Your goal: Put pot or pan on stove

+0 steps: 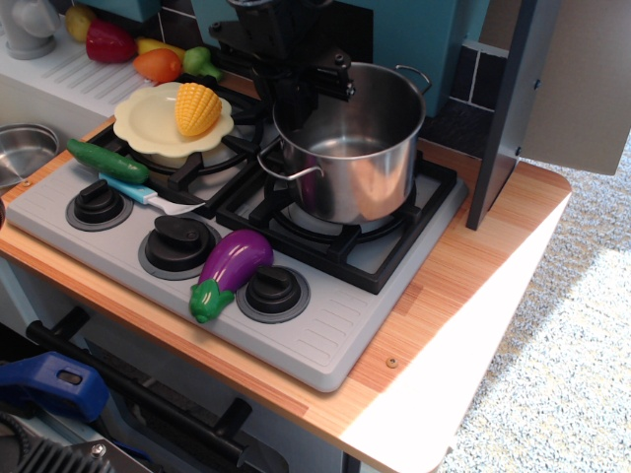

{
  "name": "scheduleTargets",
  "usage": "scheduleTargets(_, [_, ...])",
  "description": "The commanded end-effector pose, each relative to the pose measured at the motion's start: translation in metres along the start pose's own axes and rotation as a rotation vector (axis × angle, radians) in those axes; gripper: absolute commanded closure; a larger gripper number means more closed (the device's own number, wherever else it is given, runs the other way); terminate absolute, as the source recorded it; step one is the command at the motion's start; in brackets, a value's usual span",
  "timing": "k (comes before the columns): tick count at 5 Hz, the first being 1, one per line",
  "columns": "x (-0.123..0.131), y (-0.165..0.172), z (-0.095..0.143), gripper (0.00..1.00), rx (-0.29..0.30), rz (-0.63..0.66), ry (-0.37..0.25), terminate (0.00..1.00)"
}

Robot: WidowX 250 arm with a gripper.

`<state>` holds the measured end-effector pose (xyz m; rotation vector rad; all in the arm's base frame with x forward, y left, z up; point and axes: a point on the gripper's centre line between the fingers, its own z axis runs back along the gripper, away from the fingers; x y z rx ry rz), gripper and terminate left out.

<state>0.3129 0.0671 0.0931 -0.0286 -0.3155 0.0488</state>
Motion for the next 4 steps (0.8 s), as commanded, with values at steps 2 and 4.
scheduleTargets(2, [0.0121,0.0113,0.0042,0.00,-0.029,-0.049,-0.065,0.00])
scheduleTargets(4, [0.0121,0.0113,0.0042,0.00,-0.029,-0.049,-0.065,1.00])
